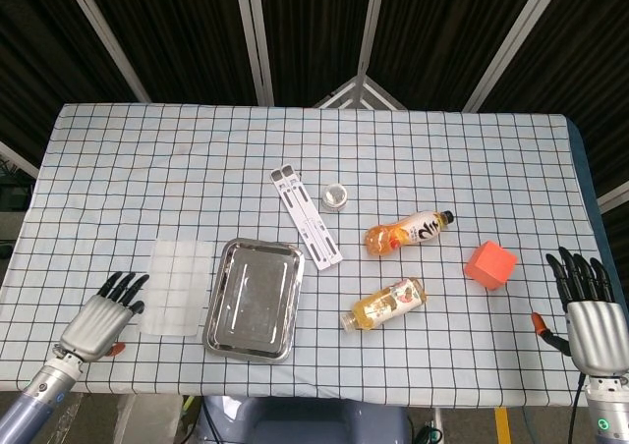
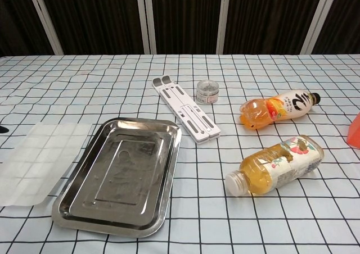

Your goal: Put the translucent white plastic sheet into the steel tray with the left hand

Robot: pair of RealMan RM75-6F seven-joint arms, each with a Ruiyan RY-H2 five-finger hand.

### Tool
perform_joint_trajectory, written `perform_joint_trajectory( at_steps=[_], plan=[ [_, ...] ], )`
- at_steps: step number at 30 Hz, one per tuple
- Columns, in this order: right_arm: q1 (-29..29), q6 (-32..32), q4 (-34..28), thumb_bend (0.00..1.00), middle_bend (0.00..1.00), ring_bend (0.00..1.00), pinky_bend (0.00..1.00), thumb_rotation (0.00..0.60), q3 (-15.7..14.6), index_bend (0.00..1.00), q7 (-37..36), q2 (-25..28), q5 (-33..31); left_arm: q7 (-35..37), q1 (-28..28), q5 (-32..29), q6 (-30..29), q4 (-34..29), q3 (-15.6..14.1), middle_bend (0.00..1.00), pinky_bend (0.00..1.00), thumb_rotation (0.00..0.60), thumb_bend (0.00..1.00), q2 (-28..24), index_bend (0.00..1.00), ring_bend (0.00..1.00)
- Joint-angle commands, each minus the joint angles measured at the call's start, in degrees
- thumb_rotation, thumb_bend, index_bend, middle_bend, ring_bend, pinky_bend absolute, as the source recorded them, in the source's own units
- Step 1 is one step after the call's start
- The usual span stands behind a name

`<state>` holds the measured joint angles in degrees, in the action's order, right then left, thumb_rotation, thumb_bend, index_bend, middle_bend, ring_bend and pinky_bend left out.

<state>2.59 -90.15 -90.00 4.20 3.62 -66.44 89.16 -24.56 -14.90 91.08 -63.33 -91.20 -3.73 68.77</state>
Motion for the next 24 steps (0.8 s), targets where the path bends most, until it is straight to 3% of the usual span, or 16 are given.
perform_joint_trajectory(
  at_steps=[1,9,24],
  plan=[
    [0.0,0.0,0.0,0.33,0.0,0.0,0.0,0.6,0.0,0.0,0.0,0.0,0.1,-0.4,-0.8,-0.7,0.9,0.8,0.3,0.0,0.0,0.6,0.17,0.9,0.4,0.0],
    [0.0,-0.2,0.0,0.33,0.0,0.0,0.0,0.6,0.0,0.0,-0.3,0.0,0.1,-1.8,-2.8,-2.3,3.6,2.3,0.7,0.0,0.0,0.6,0.29,3.0,0.43,0.0],
    [-0.1,-0.4,0.1,0.33,0.0,0.0,0.0,0.6,0.1,0.0,-0.8,0.0,0.2,-3.1,-5.1,-4.8,6.4,3.7,0.6,0.0,0.0,0.6,0.33,6.2,0.49,0.0]
  ],
)
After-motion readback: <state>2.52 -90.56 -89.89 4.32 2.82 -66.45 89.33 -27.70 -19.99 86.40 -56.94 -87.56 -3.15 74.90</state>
